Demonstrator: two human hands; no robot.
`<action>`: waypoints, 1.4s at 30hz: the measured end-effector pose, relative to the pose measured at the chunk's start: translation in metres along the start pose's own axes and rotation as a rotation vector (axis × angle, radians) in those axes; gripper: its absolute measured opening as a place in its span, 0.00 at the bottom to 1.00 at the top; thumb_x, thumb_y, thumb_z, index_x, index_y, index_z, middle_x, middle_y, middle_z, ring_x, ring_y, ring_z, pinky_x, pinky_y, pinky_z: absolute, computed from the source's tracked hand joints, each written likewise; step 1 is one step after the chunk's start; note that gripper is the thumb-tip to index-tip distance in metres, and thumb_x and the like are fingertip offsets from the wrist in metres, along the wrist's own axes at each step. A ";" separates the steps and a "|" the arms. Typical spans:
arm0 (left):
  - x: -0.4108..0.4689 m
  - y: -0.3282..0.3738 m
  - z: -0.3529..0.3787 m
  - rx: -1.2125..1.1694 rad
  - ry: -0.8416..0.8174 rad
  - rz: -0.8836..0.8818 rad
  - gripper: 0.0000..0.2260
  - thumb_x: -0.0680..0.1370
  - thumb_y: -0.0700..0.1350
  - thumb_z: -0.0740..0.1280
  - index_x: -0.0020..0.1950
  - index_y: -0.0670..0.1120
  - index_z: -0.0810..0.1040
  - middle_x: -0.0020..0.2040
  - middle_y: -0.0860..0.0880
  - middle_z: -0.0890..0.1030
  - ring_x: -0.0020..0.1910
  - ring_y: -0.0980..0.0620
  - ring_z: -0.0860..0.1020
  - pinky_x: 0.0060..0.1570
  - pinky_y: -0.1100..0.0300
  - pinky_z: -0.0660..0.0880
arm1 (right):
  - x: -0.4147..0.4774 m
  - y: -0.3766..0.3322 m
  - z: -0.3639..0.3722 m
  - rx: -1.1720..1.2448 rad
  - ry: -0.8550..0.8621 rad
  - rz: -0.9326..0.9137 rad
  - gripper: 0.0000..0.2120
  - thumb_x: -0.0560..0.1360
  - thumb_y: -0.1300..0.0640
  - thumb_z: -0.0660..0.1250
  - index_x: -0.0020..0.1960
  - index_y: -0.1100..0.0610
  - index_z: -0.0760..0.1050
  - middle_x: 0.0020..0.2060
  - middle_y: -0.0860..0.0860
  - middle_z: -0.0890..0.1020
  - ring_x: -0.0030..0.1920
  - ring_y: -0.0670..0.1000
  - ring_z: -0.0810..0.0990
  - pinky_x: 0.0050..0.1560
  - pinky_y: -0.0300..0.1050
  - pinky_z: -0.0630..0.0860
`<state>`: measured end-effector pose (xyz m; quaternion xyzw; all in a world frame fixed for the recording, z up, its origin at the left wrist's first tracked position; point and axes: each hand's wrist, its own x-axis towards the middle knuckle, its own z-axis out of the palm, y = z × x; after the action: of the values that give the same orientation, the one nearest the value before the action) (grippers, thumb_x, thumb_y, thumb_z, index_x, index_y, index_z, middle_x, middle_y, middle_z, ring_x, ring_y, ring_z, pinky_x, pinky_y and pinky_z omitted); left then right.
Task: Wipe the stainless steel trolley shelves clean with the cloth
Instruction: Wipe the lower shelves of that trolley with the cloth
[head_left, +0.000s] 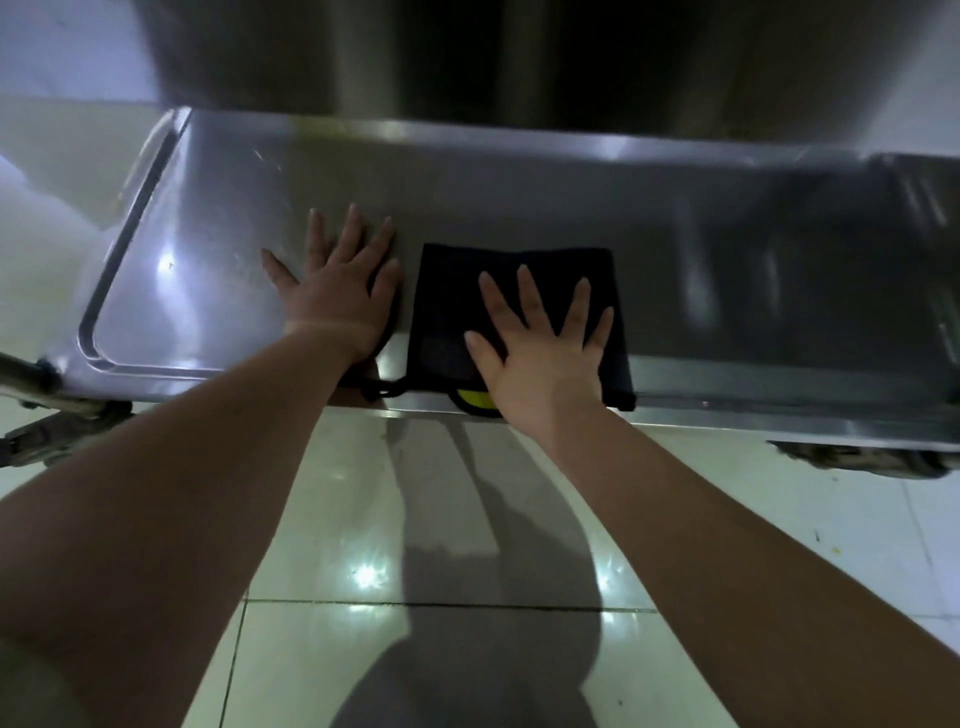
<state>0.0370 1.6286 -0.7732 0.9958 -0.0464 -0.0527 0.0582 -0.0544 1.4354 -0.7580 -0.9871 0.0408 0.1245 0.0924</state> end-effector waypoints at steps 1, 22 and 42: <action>-0.005 0.003 -0.003 -0.004 0.049 0.013 0.24 0.83 0.58 0.43 0.79 0.61 0.49 0.81 0.56 0.45 0.79 0.47 0.39 0.71 0.31 0.36 | -0.002 0.008 -0.003 0.000 0.052 0.005 0.28 0.80 0.34 0.42 0.76 0.34 0.36 0.79 0.43 0.40 0.75 0.68 0.32 0.70 0.72 0.32; -0.004 0.070 -0.007 0.061 -0.176 0.071 0.29 0.75 0.74 0.41 0.74 0.72 0.37 0.79 0.50 0.33 0.75 0.32 0.32 0.64 0.23 0.35 | -0.004 0.086 -0.018 -0.125 -0.194 0.251 0.28 0.79 0.33 0.40 0.74 0.34 0.29 0.77 0.46 0.31 0.75 0.68 0.34 0.72 0.71 0.37; 0.026 0.007 -0.009 0.054 -0.121 0.130 0.29 0.74 0.74 0.41 0.74 0.73 0.39 0.80 0.51 0.37 0.75 0.32 0.34 0.63 0.21 0.38 | 0.057 -0.007 0.012 -0.088 0.117 0.175 0.26 0.79 0.34 0.42 0.76 0.31 0.41 0.79 0.40 0.42 0.77 0.66 0.37 0.71 0.73 0.37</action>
<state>0.0636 1.6201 -0.7656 0.9869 -0.1158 -0.1077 0.0319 -0.0015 1.4410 -0.7824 -0.9884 0.1267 0.0759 0.0355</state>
